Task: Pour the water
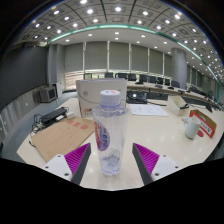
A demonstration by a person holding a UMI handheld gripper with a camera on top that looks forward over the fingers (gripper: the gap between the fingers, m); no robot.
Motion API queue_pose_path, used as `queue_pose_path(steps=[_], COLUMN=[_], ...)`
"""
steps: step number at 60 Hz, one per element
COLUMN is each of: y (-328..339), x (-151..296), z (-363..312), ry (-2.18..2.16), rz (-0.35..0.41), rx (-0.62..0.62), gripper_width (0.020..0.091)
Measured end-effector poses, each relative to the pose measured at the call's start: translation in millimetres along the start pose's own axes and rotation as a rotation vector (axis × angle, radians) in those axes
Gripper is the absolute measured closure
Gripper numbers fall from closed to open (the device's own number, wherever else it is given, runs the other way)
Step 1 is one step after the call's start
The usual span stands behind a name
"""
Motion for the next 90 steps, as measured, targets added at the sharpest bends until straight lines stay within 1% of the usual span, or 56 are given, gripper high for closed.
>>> queue_pose_path(steps=[3,4,5,6,9,10,12,15,19,23,24,30,33,37,44,50,59,64,69,78,85,89,90], y=[-13.7,-17.8,-21.9,-25.5,-33.4,-35.2,-36.6,-37.9,-39.1,-37.3,-36.7,-30.8,-26.4,-20.6,-12.5,-9.5,-9.9,-23.3,-31.0,-49.6,-68.8,-66.2,-76.3], x=[-1.7,-2.7,-3.8,-4.4,-4.3,-3.6,-1.6,-0.8,-1.5,-0.6,0.7,13.9,27.7,51.3,105.0,153.0,218.0,239.6,253.1,253.3,243.1,235.7,233.1], z=[-0.8,-0.8,-1.5,-2.2,0.2,0.3,-0.5,-1.7,-3.2,-4.0,-4.5,-5.8,-6.6,-4.8,6.4,38.5,92.2,137.9,177.3,235.0,268.5,277.1,281.2], ry=[0.007,0.009,0.013,0.017,0.028,0.030,0.028,0.038,0.038,0.029,0.028,0.002,-0.021,-0.083,-0.265,-0.456,-0.794,-1.007,-1.220,-1.588,-1.835,-1.950,-1.973], rz=[0.016,0.019,0.021,0.024,0.043,0.048,0.062,0.067,0.064,0.055,0.050,0.042,0.052,0.064,0.079,0.088,0.073,0.068,0.045,-0.018,-0.063,-0.101,-0.106], rx=[0.002,0.000,-0.001,0.000,-0.014,-0.012,-0.010,-0.001,0.015,0.021,0.025,0.049,0.068,0.108,0.196,0.283,0.395,0.453,0.499,0.567,0.624,0.638,0.636], gripper_width=[0.0278,0.0295,0.0327,0.0372,0.0554,0.0593,0.0597,0.0621,0.0688,0.0722,0.0743,0.0743,0.0743,0.0744,0.0745,0.0746,0.0748,0.0748,0.0749,0.0749,0.0749,0.0749,0.0749])
Point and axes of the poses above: the point between the fingertips, and its own axes, seen from behind it with the camera up: z to the right, x up, y backward, against the way the camera looks, the point moved 4 cm from there along y, backward, against the way the camera looks, and after that the axes turned 12 degrees about -y, right-handed, at the moved point
